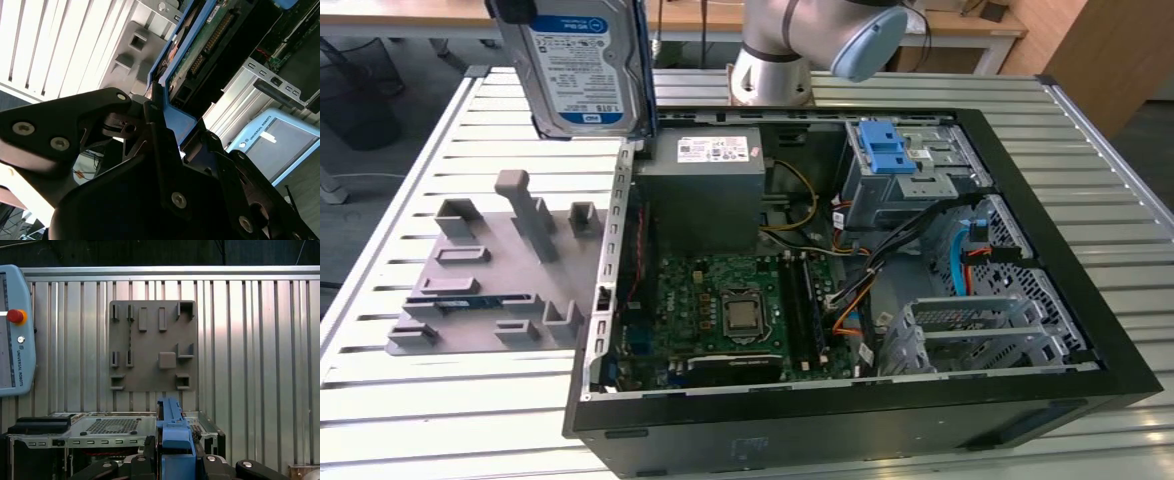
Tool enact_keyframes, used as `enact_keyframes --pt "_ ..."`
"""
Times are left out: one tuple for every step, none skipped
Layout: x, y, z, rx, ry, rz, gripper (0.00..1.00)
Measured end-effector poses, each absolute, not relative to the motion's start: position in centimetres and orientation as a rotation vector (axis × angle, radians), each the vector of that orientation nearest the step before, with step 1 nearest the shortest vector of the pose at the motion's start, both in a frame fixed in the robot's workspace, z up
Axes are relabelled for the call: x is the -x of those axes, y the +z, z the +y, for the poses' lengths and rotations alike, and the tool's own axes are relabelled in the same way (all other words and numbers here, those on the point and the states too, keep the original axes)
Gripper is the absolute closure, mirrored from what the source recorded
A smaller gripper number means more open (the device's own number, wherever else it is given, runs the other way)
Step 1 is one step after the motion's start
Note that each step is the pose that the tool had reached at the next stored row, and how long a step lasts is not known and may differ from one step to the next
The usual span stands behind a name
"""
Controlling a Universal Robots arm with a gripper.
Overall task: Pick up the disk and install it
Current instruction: 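Pick up the disk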
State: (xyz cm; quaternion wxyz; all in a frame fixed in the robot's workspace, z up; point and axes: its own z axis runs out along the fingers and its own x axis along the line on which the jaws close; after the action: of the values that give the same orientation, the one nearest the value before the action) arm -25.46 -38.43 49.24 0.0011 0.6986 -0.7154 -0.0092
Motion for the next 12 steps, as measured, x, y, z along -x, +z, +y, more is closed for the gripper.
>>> enact_keyframes --pt "25.3 49.2 -38.4 -2.193 -0.029 -2.246 0.64" --pt "25.1 49.2 -38.4 -2.193 -0.029 -2.246 0.64" --pt "25.0 49.2 -38.4 -2.193 -0.029 -2.246 0.64" --pt "24.8 49.2 -38.4 -2.193 -0.029 -2.246 0.64" --pt "24.7 49.2 -38.4 -2.193 -0.029 -2.246 0.64" --pt "24.6 49.2 -38.4 -2.193 -0.029 -2.246 0.64" --pt "24.5 49.2 -38.4 -2.193 -0.029 -2.246 0.64" --pt "24.3 49.2 -38.4 -2.193 -0.029 -2.246 0.64" --pt "24.2 49.2 -38.4 -2.193 -0.029 -2.246 0.64" --pt "24.1 49.2 -38.4 -2.193 -0.029 -2.246 0.64" --pt "24.0 49.2 -38.4 -2.193 -0.029 -2.246 0.64" --pt "23.9 49.2 -38.4 -2.193 -0.029 -2.246 0.64"
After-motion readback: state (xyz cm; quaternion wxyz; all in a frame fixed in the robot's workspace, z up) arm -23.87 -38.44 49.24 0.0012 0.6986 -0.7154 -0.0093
